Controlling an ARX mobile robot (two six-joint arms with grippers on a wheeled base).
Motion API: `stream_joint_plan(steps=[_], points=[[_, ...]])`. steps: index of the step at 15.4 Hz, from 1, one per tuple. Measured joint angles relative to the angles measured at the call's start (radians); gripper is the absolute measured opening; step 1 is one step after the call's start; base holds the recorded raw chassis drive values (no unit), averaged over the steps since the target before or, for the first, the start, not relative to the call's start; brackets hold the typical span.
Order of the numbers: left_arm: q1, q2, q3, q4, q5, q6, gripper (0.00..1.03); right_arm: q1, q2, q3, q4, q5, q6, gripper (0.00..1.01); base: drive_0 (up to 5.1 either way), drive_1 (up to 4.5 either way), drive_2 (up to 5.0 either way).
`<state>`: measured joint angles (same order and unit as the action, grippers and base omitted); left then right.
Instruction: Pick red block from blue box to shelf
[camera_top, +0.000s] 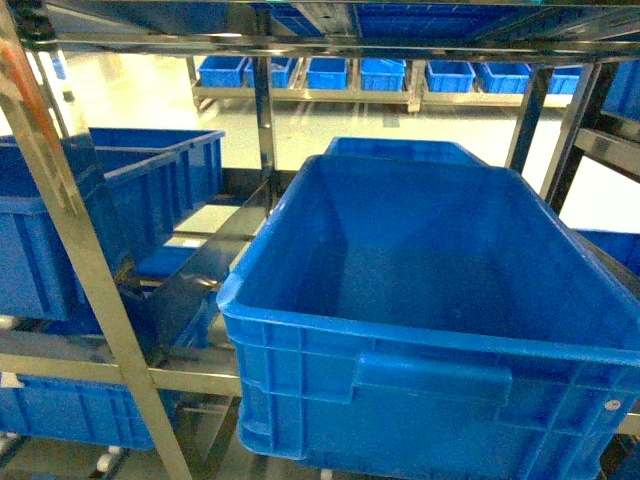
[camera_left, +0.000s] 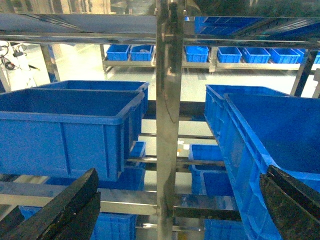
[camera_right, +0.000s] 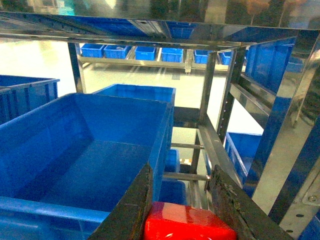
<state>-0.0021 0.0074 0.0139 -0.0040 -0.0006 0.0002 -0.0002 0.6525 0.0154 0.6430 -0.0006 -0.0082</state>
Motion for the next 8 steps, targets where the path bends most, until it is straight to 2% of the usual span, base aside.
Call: stream_joint_plan(steps=[5,8], points=[[0.000,0.000,0.000,0.000,0.000,0.000,0.98,-0.002,0.001,0.000,-0.009,-0.007,0.000,0.28,0.0,0.00,0.0],[0.000,0.000,0.000,0.000,0.000,0.000,0.98,-0.034,0.035,0.001,-0.074,-0.051,0.038,0.28,0.0,0.00,0.0]])
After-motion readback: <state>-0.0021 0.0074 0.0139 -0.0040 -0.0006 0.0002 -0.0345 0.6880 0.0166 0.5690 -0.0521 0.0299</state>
